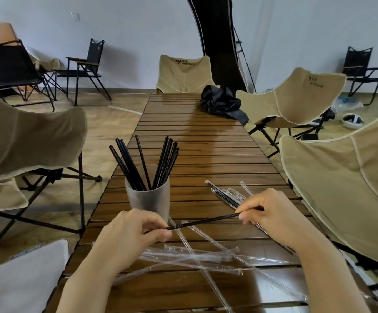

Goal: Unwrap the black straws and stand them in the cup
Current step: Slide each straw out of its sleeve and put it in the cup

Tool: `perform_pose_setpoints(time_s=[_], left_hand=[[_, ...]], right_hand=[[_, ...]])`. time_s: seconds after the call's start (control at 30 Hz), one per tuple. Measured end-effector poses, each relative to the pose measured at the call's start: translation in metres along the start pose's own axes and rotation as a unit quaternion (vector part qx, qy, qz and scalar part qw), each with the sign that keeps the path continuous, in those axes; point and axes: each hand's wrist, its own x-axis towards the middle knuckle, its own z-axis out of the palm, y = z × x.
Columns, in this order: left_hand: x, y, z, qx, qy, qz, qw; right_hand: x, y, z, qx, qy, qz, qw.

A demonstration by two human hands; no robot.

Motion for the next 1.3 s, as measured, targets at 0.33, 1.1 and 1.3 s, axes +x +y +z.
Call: perform_pose_setpoints(time_s=[0.33,1.1,1.3], left_hand=[[-0.001,0.005,-0.004,0.046,0.03,0.01,0.998],[-0.005,-0.002,-0.01,0.032,-0.019,-0.014,0.999],[-0.004,-0.003,-0.009,0.074,-0.024,-0.02,0.997]], right_hand=[[-0.004,0.008,-0.007,0.053,0.044,0.002,0.998],[0.0,0.011,0.002,0.023,0.019,0.007,1.0],[0.0,0.015,0.002,0.03,0.022,0.013,0.999]])
